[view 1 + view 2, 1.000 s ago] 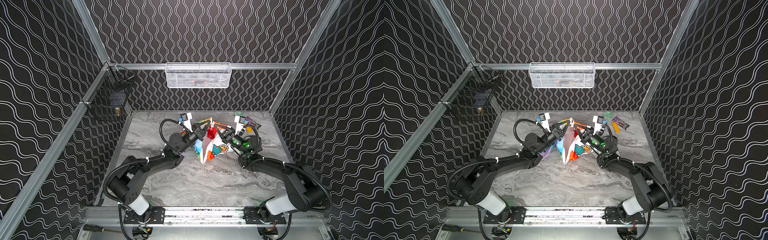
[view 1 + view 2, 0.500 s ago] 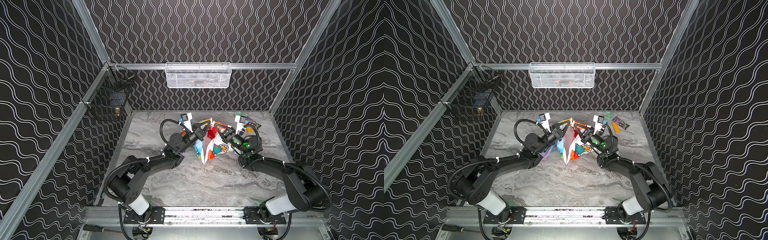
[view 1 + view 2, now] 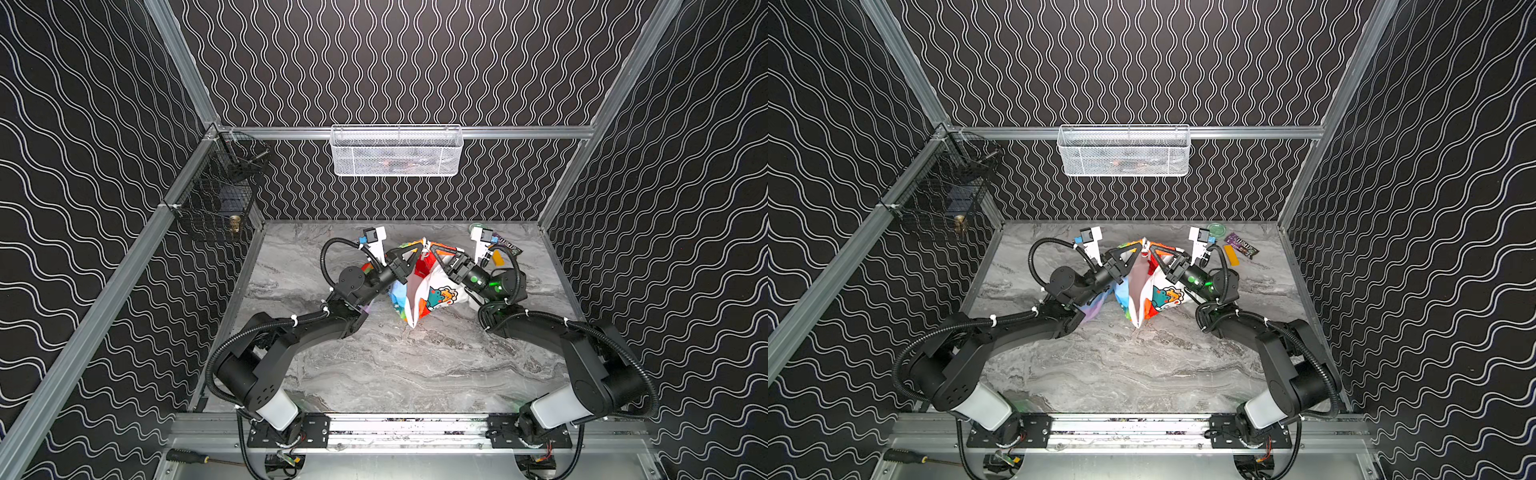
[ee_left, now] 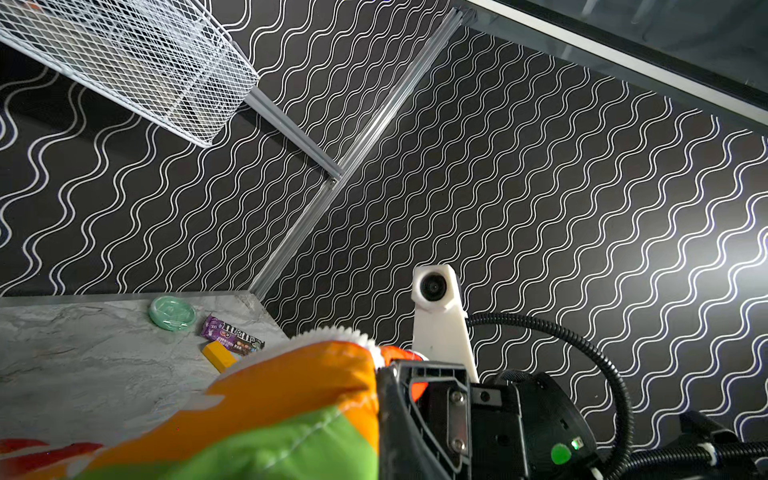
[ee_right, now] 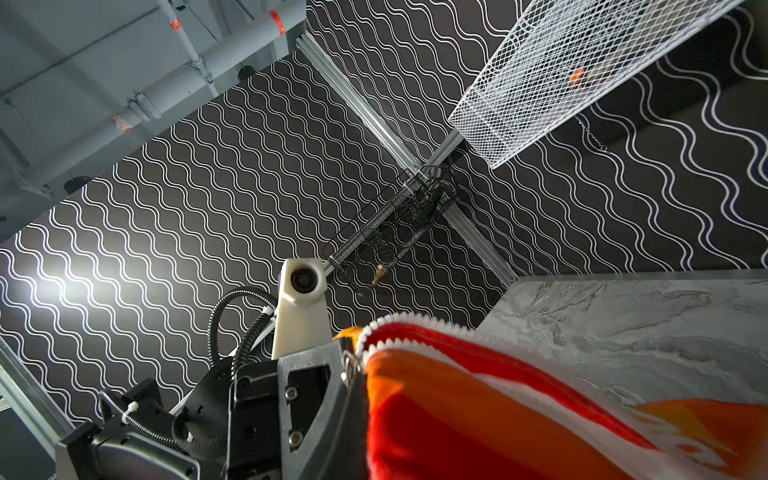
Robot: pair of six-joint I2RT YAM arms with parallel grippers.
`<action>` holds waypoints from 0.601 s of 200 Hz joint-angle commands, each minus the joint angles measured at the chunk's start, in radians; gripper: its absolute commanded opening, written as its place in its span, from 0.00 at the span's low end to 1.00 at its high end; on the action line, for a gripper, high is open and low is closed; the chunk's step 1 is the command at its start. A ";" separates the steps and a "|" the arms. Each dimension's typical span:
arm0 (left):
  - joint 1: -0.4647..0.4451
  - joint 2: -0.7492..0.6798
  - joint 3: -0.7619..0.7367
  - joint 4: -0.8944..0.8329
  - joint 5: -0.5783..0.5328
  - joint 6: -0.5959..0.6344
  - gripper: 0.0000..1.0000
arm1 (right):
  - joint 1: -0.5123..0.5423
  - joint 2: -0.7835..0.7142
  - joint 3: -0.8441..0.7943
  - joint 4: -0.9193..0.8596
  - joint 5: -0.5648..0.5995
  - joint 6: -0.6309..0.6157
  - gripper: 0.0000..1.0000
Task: Zip up the jacket
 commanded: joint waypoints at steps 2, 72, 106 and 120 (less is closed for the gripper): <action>0.000 -0.013 -0.009 0.018 0.025 -0.015 0.00 | -0.005 0.002 0.002 0.111 0.025 0.032 0.00; 0.000 -0.020 -0.019 0.022 0.024 -0.008 0.00 | -0.008 0.017 0.005 0.134 0.005 0.088 0.00; 0.000 -0.032 -0.018 0.019 0.016 0.032 0.00 | -0.009 0.025 0.015 0.143 -0.037 0.156 0.00; 0.000 -0.049 -0.024 0.011 0.001 0.068 0.00 | -0.008 0.028 0.015 0.152 -0.050 0.192 0.00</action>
